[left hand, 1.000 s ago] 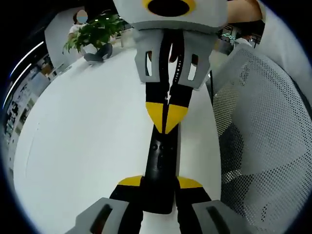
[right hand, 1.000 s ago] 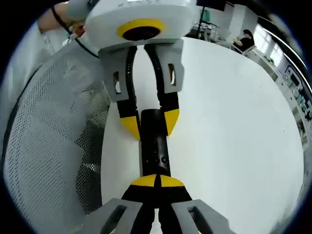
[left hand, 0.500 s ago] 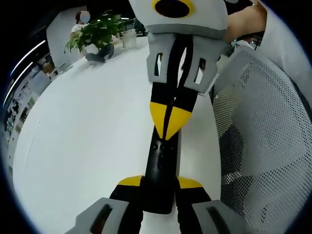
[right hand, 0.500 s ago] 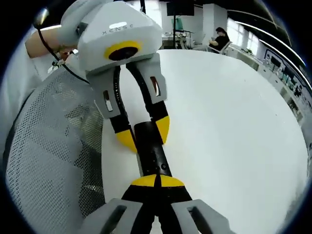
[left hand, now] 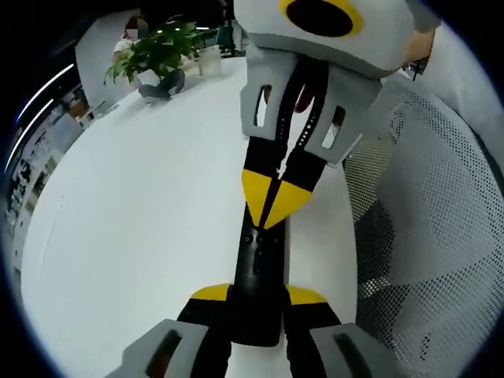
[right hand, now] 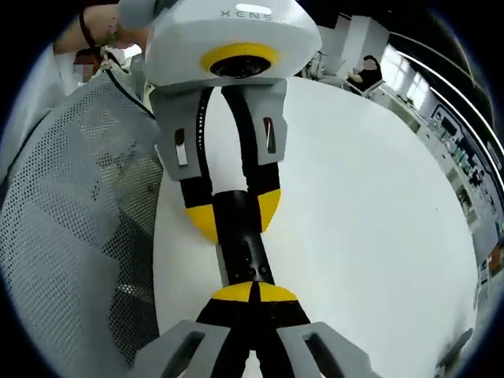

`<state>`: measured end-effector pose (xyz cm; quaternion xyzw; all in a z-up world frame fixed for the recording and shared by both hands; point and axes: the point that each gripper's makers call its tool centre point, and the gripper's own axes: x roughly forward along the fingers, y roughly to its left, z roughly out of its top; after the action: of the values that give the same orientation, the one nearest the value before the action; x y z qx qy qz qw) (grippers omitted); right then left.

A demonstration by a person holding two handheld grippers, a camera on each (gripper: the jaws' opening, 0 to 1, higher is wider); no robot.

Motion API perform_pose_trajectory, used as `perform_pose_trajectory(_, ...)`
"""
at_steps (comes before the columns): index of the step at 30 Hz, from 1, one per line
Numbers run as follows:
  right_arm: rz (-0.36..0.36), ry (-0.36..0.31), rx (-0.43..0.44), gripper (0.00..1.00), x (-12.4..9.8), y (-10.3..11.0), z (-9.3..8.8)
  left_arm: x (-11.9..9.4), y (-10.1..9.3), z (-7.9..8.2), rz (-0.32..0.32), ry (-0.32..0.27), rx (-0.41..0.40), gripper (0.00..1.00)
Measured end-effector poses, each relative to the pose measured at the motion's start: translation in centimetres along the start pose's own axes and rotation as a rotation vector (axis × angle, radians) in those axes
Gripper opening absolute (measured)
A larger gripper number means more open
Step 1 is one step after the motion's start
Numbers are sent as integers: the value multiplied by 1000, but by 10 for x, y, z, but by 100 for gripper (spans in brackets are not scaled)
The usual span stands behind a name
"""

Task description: Press the specified remote control buttons in sequence, fully releasing each button before pressing the next.

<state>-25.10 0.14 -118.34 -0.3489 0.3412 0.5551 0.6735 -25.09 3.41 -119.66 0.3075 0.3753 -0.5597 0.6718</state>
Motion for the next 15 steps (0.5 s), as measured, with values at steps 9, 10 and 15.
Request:
perform_pose_trajectory(9,66,-8,-16,0,0,15,3,-1,0,0,0,-7,-7,23)
perform_pose_trajectory(10,71,-9,-17,0,1,16,4,-1,0,0,0,-7,-8,23)
perform_pose_trajectory(15,71,24,-80,0,6,20,9,-1,0,0,4,-12,-14,23)
